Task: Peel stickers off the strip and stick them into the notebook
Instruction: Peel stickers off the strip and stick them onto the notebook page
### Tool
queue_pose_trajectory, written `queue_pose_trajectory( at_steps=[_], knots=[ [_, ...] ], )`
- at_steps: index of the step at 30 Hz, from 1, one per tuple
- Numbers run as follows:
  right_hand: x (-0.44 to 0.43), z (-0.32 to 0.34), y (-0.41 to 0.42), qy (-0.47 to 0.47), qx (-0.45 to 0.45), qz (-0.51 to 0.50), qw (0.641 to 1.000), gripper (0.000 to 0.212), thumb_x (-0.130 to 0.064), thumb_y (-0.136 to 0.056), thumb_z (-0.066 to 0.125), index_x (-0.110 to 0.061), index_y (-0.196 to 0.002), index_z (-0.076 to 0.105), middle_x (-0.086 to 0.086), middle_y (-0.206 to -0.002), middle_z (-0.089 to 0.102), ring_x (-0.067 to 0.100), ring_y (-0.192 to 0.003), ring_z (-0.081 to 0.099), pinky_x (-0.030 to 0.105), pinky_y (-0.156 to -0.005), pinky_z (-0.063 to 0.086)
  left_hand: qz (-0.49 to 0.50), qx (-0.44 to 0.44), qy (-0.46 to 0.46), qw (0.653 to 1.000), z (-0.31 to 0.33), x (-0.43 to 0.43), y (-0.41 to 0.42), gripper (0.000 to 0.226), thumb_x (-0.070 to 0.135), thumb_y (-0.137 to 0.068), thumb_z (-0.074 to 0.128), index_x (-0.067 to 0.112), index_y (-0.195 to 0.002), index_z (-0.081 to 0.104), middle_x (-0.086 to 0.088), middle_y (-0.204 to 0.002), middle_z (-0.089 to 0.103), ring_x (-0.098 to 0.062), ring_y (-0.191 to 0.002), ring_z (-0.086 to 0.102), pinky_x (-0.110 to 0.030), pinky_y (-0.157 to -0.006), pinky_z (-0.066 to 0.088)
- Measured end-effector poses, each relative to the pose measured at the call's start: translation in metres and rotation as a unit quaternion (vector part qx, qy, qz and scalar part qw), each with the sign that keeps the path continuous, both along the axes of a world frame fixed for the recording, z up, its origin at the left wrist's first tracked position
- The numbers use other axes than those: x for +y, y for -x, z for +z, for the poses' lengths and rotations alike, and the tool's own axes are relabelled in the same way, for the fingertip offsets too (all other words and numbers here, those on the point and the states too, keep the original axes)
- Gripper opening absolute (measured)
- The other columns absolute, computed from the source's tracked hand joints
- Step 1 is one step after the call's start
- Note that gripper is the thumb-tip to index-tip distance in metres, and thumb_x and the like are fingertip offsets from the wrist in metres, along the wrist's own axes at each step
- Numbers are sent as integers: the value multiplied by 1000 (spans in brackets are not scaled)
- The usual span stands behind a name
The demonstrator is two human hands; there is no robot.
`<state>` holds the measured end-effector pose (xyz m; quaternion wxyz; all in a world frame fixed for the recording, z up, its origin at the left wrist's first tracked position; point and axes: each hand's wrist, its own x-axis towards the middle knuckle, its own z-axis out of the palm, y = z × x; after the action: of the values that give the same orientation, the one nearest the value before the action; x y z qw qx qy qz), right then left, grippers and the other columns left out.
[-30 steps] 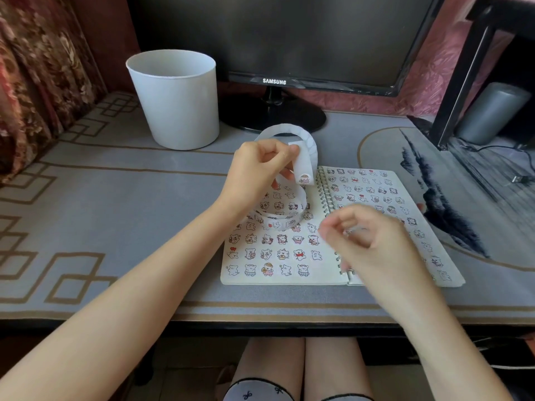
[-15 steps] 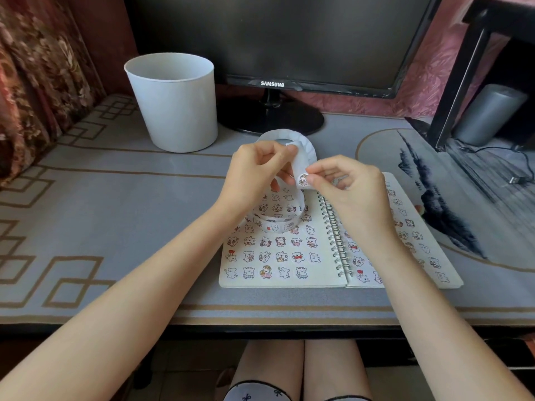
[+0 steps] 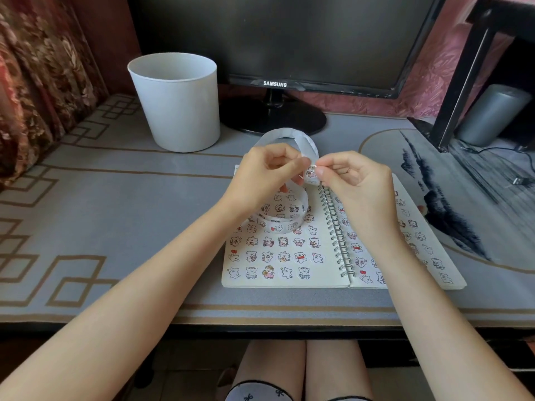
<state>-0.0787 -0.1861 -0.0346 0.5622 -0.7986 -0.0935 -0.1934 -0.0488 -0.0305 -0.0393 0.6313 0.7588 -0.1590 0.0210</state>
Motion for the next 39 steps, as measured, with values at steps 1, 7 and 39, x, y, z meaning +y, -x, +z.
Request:
queue_pose_trajectory(
  at_steps=[1,7,39],
  knots=[
    [0,0,0,6,-4,-1,1000,9,-6,-83,69,-13,-88,70,-3,-82,72,9,-77,67,18,-77,51,1,-2,1,1000,0,0,0,13,17,-92,63,7,-86,68,7,-68,68,-5,-64,64,-18,-55,47],
    [0,0,-1,13,-2,-5,1000,9,-7,-81,71,-14,-87,70,-2,-82,72,12,-77,68,17,-75,51,2,-14,-2,1000,0,0,1,15,17,-92,63,4,-89,70,-2,-74,70,-4,-64,63,-17,-55,47],
    [-18,6,74,37,239,49,969,4,-16,-73,76,-17,-72,73,-2,-71,71,7,-65,60,18,-63,48,29,25,3,999,-2,-2,0,17,17,-92,62,3,-84,67,-6,-76,72,-6,-64,65,-17,-52,47]
  ],
)
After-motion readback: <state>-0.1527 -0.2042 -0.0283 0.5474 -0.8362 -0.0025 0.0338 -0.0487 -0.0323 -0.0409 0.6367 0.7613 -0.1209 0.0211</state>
